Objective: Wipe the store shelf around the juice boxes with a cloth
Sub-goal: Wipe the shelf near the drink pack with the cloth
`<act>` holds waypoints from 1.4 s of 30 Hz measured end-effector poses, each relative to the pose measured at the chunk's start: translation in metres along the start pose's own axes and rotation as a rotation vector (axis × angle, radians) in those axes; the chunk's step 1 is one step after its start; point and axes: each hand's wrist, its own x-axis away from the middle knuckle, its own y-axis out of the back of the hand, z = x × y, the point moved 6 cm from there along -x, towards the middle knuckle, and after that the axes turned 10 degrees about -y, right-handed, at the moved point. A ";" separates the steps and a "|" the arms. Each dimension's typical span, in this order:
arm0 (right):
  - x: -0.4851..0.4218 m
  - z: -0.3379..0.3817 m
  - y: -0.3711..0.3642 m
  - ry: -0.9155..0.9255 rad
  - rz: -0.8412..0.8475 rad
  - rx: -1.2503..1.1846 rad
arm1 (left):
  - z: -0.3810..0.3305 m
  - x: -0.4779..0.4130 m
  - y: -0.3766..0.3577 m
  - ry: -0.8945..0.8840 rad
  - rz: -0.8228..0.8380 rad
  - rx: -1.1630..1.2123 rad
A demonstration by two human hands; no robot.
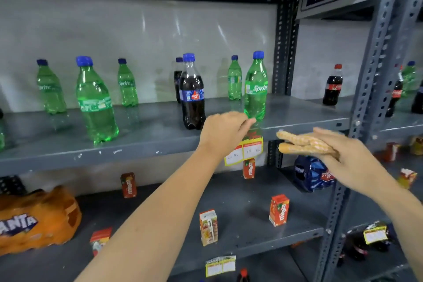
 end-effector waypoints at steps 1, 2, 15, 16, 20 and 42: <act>0.013 0.001 -0.016 -0.018 0.040 -0.071 | 0.001 0.003 0.005 0.023 -0.046 0.029; 0.025 0.002 -0.035 -0.043 0.103 -0.139 | -0.001 0.010 0.012 0.013 -0.121 0.039; -0.021 -0.032 -0.330 -0.196 0.611 -0.093 | -0.028 0.405 -0.085 0.454 0.817 -0.005; -0.024 -0.044 -0.347 -0.225 0.615 0.015 | -0.029 0.421 -0.092 0.489 0.912 0.007; -0.001 -0.056 -0.387 -0.390 0.725 0.274 | -0.030 0.434 -0.099 0.527 1.009 0.007; -0.003 -0.030 -0.324 -0.213 0.700 0.140 | -0.027 0.443 -0.101 0.473 0.952 -0.041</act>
